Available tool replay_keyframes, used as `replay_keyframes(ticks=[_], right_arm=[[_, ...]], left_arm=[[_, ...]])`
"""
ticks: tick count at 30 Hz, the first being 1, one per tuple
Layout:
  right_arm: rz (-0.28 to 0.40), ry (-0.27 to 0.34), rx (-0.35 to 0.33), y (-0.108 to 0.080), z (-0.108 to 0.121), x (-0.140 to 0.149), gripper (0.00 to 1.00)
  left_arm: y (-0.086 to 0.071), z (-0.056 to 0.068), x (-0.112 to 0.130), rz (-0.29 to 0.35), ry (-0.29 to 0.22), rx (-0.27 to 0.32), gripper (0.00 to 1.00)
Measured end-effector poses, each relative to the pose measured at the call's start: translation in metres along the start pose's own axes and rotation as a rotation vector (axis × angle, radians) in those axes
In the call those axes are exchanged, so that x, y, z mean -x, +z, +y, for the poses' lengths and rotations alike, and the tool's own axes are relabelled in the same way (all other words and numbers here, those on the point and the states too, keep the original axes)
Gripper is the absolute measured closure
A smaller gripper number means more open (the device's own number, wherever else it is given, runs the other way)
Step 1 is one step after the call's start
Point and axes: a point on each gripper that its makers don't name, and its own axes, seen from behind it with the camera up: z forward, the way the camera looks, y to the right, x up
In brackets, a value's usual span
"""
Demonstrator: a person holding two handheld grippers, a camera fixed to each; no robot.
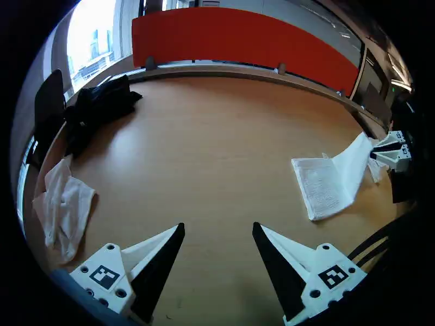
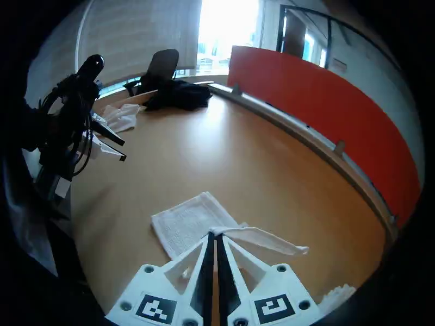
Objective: Fold towel
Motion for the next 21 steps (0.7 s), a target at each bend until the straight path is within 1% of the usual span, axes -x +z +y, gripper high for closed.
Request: replay_keyframes(ticks=[6, 12, 21], right_arm=[[-0.003, 0.007, -0.03, 0.012, -0.013, -0.001, 0.96], [-0.013, -0.004, -0.06, 0.023, -0.025, -0.002, 0.96], [-0.047, -0.029, -0.139, 0.044, -0.052, 0.003, 0.96]], left_arm=[[-0.002, -0.003, 0.001, 0.001, -0.003, -0.002, 0.08], [-0.004, -0.006, 0.001, 0.005, -0.005, -0.005, 0.08], [-0.011, -0.017, 0.002, 0.013, -0.014, -0.023, 0.08]])
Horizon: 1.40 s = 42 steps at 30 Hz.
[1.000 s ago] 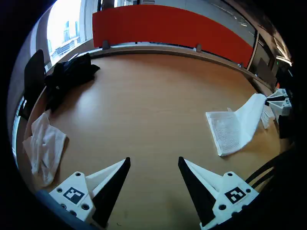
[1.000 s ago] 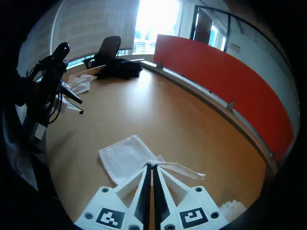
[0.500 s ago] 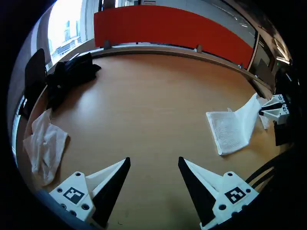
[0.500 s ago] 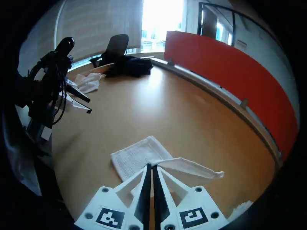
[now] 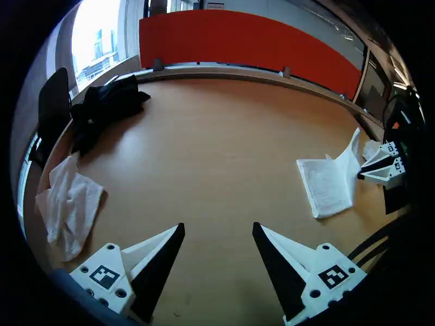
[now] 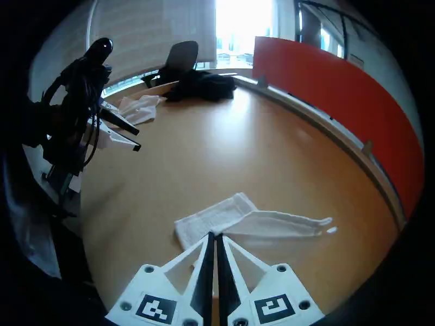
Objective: Fold towel
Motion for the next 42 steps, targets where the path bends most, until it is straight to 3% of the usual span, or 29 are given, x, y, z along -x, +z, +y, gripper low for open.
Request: replay_keyframes(ticks=[5, 7, 11, 12, 42], right_arm=[[-0.044, -0.018, -0.04, 0.012, -0.012, 0.01, 0.93], [-0.059, -0.014, -0.044, 0.015, -0.013, 0.013, 0.78], [-0.07, 0.008, -0.026, 0.017, -0.008, 0.018, 0.36], [-0.07, 0.015, -0.021, 0.017, -0.006, 0.018, 0.33], [-0.109, 0.068, 0.014, 0.006, 0.002, 0.054, 0.33]], left_arm=[[-0.003, -0.006, 0.003, -0.002, -0.007, -0.011, 0.08], [-0.003, -0.008, 0.005, -0.003, -0.01, -0.014, 0.08], [-0.003, -0.009, 0.006, -0.005, -0.014, -0.016, 0.08], [-0.003, -0.01, 0.006, -0.005, -0.014, -0.016, 0.08], [-0.002, -0.004, 0.0, 0.0, -0.009, -0.012, 0.08]])
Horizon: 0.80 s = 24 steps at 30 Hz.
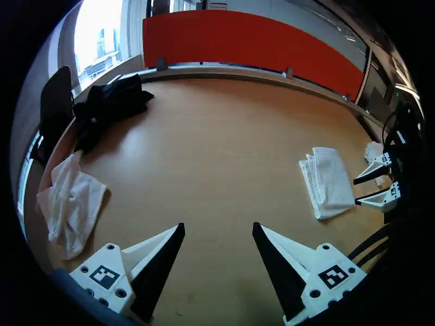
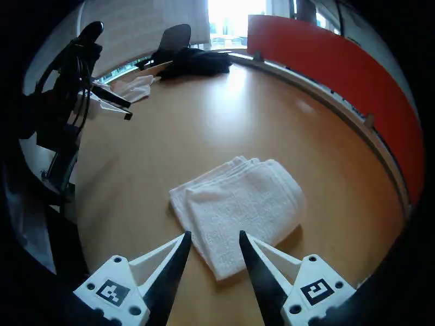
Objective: Fold towel
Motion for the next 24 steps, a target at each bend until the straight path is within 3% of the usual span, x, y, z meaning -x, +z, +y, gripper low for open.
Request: replay_keyframes(ticks=[24], right_arm=[[-0.086, 0.034, 0.031, -0.006, 0.007, 0.052, 0.33]], left_arm=[[0.002, 0.004, 0.0, -0.002, -0.004, 0.006, 0.08]])
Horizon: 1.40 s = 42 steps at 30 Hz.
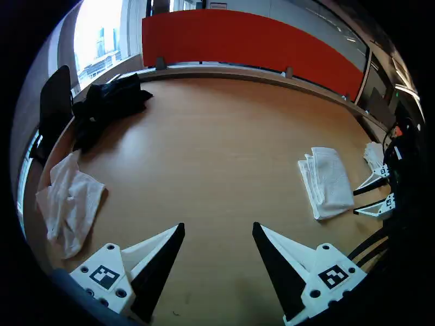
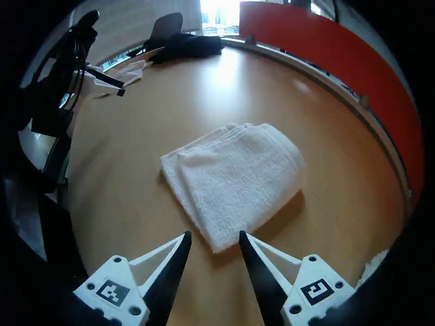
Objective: Fold towel
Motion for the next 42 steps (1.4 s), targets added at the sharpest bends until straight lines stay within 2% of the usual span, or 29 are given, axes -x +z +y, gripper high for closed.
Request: replay_keyframes(ticks=[13, 23, 35, 42], right_arm=[[-0.033, 0.006, 0.014, 0.002, 0.002, 0.014, 0.36], [-0.054, 0.021, 0.011, 0.003, 0.0, 0.019, 0.57], [-0.053, 0.054, 0.026, 0.01, 0.005, 0.022, 0.74], [-0.053, 0.066, 0.028, 0.012, 0.007, 0.021, 0.79]], left_arm=[[0.0, 0.001, 0.0, -0.001, 0.004, 0.003, 0.08], [0.001, 0.002, -0.001, 0.001, 0.002, 0.005, 0.08], [0.001, 0.001, 0.0, -0.002, 0.001, 0.005, 0.08], [0.002, 0.002, 0.001, -0.002, 0.0, 0.005, 0.08]])
